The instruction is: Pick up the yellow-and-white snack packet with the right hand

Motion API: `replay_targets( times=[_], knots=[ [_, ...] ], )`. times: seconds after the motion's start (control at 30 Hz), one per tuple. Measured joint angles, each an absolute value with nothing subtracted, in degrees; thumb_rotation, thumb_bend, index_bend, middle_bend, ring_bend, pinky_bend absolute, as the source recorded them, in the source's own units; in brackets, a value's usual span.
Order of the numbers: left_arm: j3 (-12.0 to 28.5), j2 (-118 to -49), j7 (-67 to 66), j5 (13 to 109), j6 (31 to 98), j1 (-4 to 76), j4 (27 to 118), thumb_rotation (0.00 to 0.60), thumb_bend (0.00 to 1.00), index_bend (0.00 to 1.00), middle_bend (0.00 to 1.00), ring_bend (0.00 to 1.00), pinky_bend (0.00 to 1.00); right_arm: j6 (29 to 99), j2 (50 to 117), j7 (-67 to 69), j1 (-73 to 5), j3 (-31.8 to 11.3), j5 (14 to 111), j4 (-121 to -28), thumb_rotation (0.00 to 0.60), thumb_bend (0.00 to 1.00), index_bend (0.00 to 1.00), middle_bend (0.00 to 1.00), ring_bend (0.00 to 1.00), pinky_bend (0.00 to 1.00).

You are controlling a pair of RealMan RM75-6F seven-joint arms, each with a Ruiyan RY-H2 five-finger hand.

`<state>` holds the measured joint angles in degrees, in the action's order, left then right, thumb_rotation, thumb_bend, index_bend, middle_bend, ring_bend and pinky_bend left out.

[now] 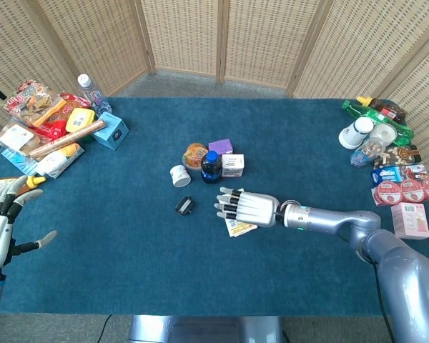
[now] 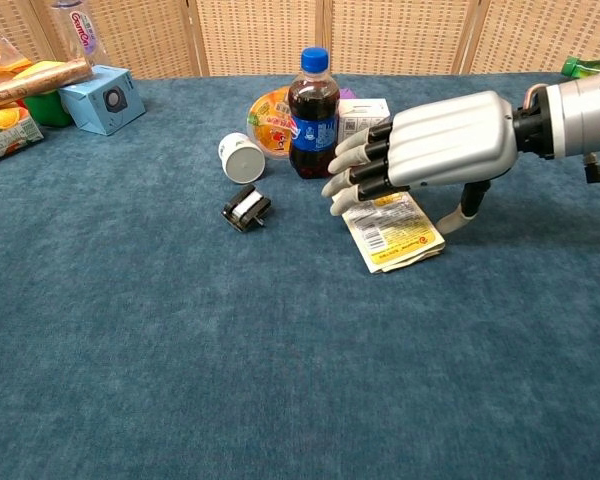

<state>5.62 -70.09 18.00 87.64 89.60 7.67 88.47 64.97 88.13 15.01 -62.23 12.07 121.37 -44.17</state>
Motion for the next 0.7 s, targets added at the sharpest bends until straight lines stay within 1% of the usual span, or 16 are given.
replay_targets(
  times=[0.13,0.27,0.3,0.37,0.4,0.43,0.47,0.5,0.53,0.63,0.7],
  knots=[
    [5.6,-70.1,18.1,87.6,89.6,7.7,88.5,0.6,0.17,0.25,0.0,0.0,0.0,64.8,89.1,15.1,-62.6,12.9,121.1,-43.0,0.6,0.23,0.13,0.0,0.0,0.0],
    [5.7,-70.0,18.4,87.6,89.6,7.6,88.5,0.6,0.17,0.25,0.0,0.0,0.0,65.1,89.8,16.0,-62.7,13.6,120.8,-41.8,0.6,0.28,0.23,0.0,0.0,0.0],
    [5.7,-70.0,18.4,87.6,89.6,7.6,88.5,0.6,0.17,0.25,0.0,0.0,0.0,65.4,90.0,16.5,-62.7,13.9,120.7,-41.5,0.6,0.3,0.26,0.02,0.0,0.0],
    [5.7,-70.0,18.5,87.7,89.6,7.6,88.5,0.6,0.17,0.25,0.0,0.0,0.0,66.1,90.3,17.5,-62.7,14.4,120.8,-40.9,0.6,0.35,0.31,0.11,0.0,0.0],
    [5.6,-70.0,18.5,87.7,89.6,7.6,88.5,0.6,0.17,0.25,0.0,0.0,0.0,66.6,90.6,18.1,-62.7,14.8,120.8,-40.5,0.6,0.38,0.35,0.2,0.0,0.0],
    [5.6,-70.0,18.5,87.8,89.6,7.6,88.5,0.6,0.17,0.25,0.0,0.0,0.0,67.0,90.8,18.6,-62.7,15.1,120.9,-40.2,0.6,0.42,0.4,0.29,0.02,0.03],
    [5.6,-70.0,18.5,87.8,89.7,7.6,88.4,0.6,0.17,0.25,0.0,0.0,0.0,67.4,90.9,19.1,-62.6,15.3,120.9,-39.9,0.6,0.44,0.43,0.35,0.04,0.05],
    [5.6,-70.1,18.5,87.9,89.7,7.6,88.4,0.6,0.17,0.25,0.0,0.0,0.0,68.1,91.2,19.7,-62.6,15.6,120.9,-39.6,0.6,0.48,0.47,0.43,0.09,0.11],
    [5.6,-70.1,18.5,87.9,89.8,7.6,88.4,0.6,0.17,0.25,0.0,0.0,0.0,68.6,91.3,20.1,-62.5,15.7,120.9,-39.3,0.6,0.51,0.5,0.48,0.14,0.17],
    [5.6,-70.1,18.5,87.9,89.8,7.6,88.4,0.6,0.17,0.25,0.0,0.0,0.0,70.6,91.7,21.2,-62.1,16.1,120.8,-38.9,0.6,0.56,0.55,0.55,0.25,0.28],
    [5.6,-70.1,18.5,88.0,89.8,7.6,88.4,0.6,0.17,0.25,0.0,0.0,0.0,72.0,91.7,21.5,-61.7,16.1,120.5,-38.9,0.6,0.57,0.57,0.58,0.28,0.31]
  ],
)
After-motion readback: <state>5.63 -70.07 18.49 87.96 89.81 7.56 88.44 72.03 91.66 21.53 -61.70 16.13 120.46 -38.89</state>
